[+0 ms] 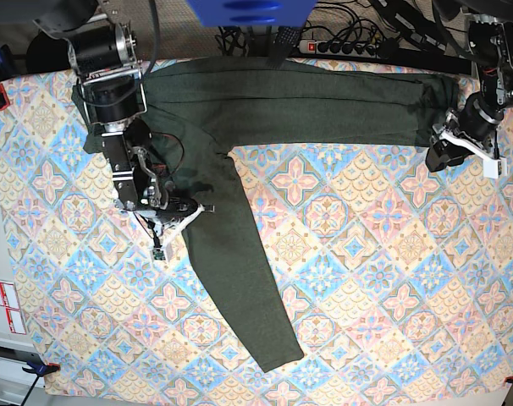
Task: Fold the T-shirt properly
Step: 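Release the shirt and move the right gripper toward the sleeve, then grasp the sleeve with the right gripper and fold it back over the strip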
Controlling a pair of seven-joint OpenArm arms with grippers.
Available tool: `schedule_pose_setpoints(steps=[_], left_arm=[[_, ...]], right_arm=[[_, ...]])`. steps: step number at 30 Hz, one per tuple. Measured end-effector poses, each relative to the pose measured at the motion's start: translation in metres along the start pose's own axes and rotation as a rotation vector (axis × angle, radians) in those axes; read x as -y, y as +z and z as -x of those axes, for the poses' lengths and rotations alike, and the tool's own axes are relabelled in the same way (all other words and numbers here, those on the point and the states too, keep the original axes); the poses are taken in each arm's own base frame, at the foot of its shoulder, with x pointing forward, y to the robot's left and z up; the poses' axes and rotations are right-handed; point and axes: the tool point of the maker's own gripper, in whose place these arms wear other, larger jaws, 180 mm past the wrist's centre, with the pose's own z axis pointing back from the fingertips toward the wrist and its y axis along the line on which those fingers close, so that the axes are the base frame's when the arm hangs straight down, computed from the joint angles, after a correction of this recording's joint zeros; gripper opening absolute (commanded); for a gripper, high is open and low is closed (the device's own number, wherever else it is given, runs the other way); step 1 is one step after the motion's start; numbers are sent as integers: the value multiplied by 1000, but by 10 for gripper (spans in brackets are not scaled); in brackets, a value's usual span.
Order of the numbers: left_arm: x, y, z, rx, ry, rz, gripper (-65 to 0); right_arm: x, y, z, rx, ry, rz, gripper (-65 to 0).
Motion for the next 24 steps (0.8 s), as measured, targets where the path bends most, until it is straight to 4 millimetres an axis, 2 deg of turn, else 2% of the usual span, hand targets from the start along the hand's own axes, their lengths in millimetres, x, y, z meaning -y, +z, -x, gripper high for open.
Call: schedule_pose_setpoints(steps=[8,10,16,20,24], left_arm=[[0,0,1,-2,-2,-2,-331],[0,0,0,-1,-2,-2,-331],[-1,0,1,-2,-2,-2,-331],[-1,0,1,-4,-4,-5,-331],[-1,0,0,0,-4,-4,-331]], right_arm=[[-28,36,-10,114,31,-61,-648],[-34,43,-5,127,37,-76,-648],[-47,68,35,65,43,-104,-648],[-60,93,36,101,58,-138,-648],[-69,113,56,59,62,-159,-648]])
